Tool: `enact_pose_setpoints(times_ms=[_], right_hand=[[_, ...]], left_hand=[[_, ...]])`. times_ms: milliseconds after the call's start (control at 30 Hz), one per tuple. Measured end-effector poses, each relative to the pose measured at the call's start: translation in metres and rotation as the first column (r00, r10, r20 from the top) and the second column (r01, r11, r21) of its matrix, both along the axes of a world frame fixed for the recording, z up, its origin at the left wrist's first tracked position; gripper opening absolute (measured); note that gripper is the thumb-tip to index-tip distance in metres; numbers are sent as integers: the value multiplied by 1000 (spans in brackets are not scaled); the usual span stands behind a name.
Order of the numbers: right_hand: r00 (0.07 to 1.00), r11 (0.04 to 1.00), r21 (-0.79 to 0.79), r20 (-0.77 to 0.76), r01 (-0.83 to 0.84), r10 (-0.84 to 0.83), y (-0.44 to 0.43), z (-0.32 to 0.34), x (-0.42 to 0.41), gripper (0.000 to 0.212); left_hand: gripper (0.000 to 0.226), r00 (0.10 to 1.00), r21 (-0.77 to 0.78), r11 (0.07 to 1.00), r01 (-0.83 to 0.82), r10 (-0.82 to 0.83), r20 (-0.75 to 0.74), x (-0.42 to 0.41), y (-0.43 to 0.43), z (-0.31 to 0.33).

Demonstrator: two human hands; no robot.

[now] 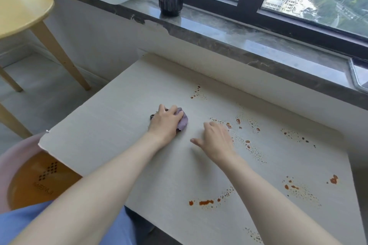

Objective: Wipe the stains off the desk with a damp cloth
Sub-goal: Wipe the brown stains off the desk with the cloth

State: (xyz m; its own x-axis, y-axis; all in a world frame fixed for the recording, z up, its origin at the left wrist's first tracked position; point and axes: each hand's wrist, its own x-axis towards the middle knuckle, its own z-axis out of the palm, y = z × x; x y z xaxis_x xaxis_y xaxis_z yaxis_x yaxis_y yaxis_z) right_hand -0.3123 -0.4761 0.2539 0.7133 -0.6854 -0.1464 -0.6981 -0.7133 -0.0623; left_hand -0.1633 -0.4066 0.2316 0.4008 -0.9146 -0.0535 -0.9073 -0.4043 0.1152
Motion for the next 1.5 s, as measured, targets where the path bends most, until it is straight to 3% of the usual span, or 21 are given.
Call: enact_pose_setpoints(times_ms=[133,200,300,367,433,500,567,600,667,700,733,800,900,933,1033,1100,1300,1433,1500], right_hand=[[993,989,120,-95,87,-76,-22,-10,5,110],[987,978,173,-132,115,-92,-31,-12,11,124],[977,965,215,-184,148,-109,-40,-12,18,135],[962,952,244,-242,185,-125,-45,-12,23,139],[947,949,244,-296,199,-123,-48,-12,27,142],[940,957,220,-323,191,-113,-50,-11,32,143],[925,961,196,-364,194,-112,-50,-8,38,144],[912,962,186,-394,200,-114,-49,-6,41,145],[884,964,164,-454,207,-112,-47,-2,46,145],[873,968,152,-476,199,-105,-46,1,48,143],[866,973,143,-492,182,-90,-45,5,49,140],[853,981,132,-519,144,-55,-41,13,50,134],[842,987,107,-537,116,-41,-39,19,52,131],[843,988,103,-536,118,-45,-39,19,52,131],[857,985,110,-512,135,-60,-38,19,51,129],[865,982,120,-497,144,-66,-38,17,50,129],[868,976,141,-490,165,-76,-39,17,50,132],[865,979,133,-497,154,-69,-38,19,51,128],[866,978,127,-493,168,-85,-38,15,52,129]], left_hand=[[56,957,-65,955,290,-289,15,0,14,-7],[60,930,-91,925,368,-365,44,22,15,-13],[49,995,-44,995,88,-90,-37,28,-6,-6],[48,1000,-44,999,14,-15,-22,15,-16,-4],[51,987,-67,985,159,-159,8,5,-12,-10],[58,914,-149,903,403,-405,20,13,1,-14],[62,852,-189,830,524,-509,123,35,1,-21],[60,880,-184,861,475,-463,107,45,-4,-23],[55,981,-156,972,177,-187,-58,46,-19,-17],[53,993,-127,991,39,-52,-106,39,-26,-14],[53,995,-128,992,3,-16,-95,30,-31,-13],[54,993,-131,987,95,-104,-61,15,-31,-13],[61,923,-221,905,364,-382,-45,30,-14,-20],[61,917,-227,899,375,-396,-53,40,-13,-23],[55,987,-149,985,88,-107,-120,45,-27,-21],[54,995,-115,993,-24,13,-99,27,-36,-16],[64,956,-66,960,271,-277,-99,41,-24,-16],[54,994,-89,996,7,-17,-112,29,-37,-12],[55,995,-88,994,58,-65,-78,13,-36,-15]])
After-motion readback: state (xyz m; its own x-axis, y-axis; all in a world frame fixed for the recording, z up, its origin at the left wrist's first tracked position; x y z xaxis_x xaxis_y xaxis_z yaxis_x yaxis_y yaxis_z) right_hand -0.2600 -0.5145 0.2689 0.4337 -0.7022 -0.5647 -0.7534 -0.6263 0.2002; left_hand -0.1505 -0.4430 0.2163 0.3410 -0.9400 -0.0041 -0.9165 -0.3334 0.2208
